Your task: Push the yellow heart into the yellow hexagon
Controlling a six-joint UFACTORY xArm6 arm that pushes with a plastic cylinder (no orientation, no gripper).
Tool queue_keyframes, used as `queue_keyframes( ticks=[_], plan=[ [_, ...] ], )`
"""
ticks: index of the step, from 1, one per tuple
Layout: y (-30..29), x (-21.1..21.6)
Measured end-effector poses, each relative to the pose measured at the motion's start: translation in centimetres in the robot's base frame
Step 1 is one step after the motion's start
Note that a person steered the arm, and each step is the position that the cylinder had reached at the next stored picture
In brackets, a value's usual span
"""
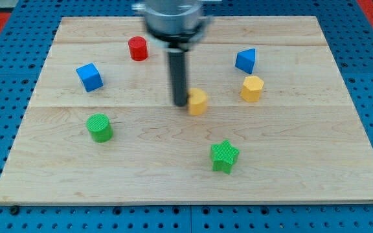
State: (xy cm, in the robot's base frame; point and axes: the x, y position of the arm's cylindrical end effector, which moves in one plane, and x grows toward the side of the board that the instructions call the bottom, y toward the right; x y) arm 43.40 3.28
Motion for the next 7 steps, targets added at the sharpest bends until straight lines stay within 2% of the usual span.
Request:
queue_keyframes(
  ticks=[1,2,4,5,6,7],
  plan=[
    [1.6,2.0],
    [-1.1,-0.7],
    [2.4,-1.4],
    [2.6,3.1],
    [0.5,3.4],
    [0.7,-1.2]
  ],
)
